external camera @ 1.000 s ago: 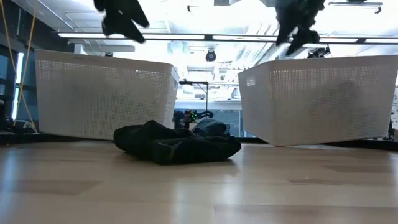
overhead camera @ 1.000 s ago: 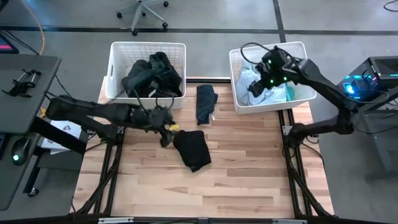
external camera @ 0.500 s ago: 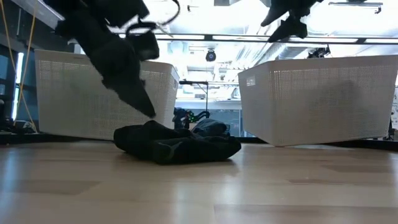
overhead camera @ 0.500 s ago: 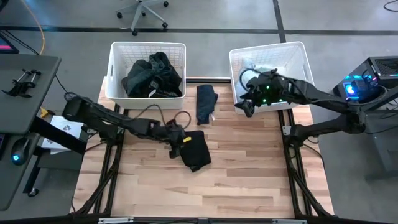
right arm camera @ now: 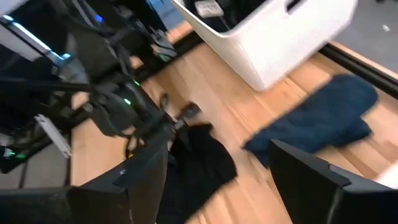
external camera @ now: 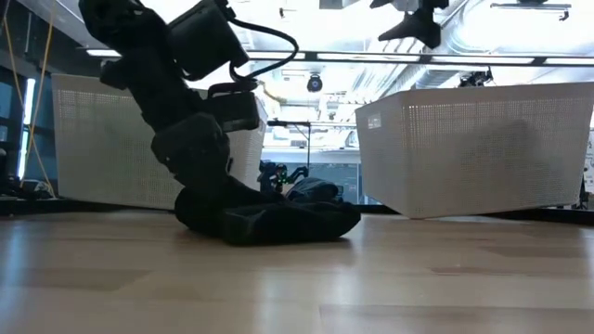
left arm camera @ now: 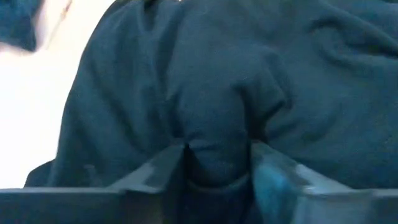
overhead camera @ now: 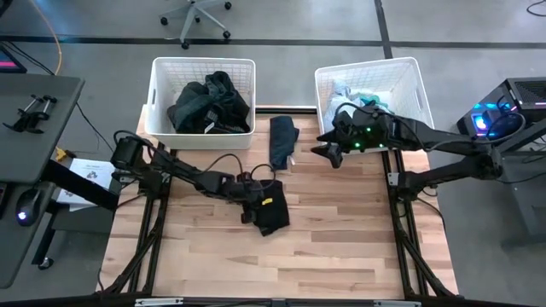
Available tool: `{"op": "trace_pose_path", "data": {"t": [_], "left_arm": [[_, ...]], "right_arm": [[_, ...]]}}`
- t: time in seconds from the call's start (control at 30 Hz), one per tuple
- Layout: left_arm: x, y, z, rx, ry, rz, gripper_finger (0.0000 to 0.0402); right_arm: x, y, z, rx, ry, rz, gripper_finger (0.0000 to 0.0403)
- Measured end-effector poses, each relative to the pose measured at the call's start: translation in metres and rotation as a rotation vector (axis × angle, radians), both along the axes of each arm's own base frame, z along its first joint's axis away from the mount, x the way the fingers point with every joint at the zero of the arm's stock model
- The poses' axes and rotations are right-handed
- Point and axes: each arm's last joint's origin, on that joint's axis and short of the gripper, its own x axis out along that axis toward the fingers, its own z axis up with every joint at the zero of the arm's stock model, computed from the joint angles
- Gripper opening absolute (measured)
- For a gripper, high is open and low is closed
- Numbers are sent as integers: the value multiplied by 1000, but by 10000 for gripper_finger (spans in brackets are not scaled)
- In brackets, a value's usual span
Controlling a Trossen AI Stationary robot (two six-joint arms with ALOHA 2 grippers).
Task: Sort clothes
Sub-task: Put the black shirt into the left white laundry organizer
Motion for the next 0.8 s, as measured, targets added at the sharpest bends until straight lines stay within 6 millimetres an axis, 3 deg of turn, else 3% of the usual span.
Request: {"op": "trace_pose_path", "data": {"t": [0.13, 0.2, 0.37, 0.8], "left_arm": [[-2, -3, 1, -41, 12, 18, 41], [-3, -3, 4, -80, 7, 53, 17], [-15, -4, 27, -195, 0, 148, 12], [-50, 6, 133, -129, -287, 287, 2]], "right_arm": [[2, 4, 3, -40, -26, -3, 261], [3, 5, 3, -68, -23, -8, 261], [3, 5, 3, -117, -17, -2, 261], [23, -11, -3, -210, -31, -47, 261]]}}
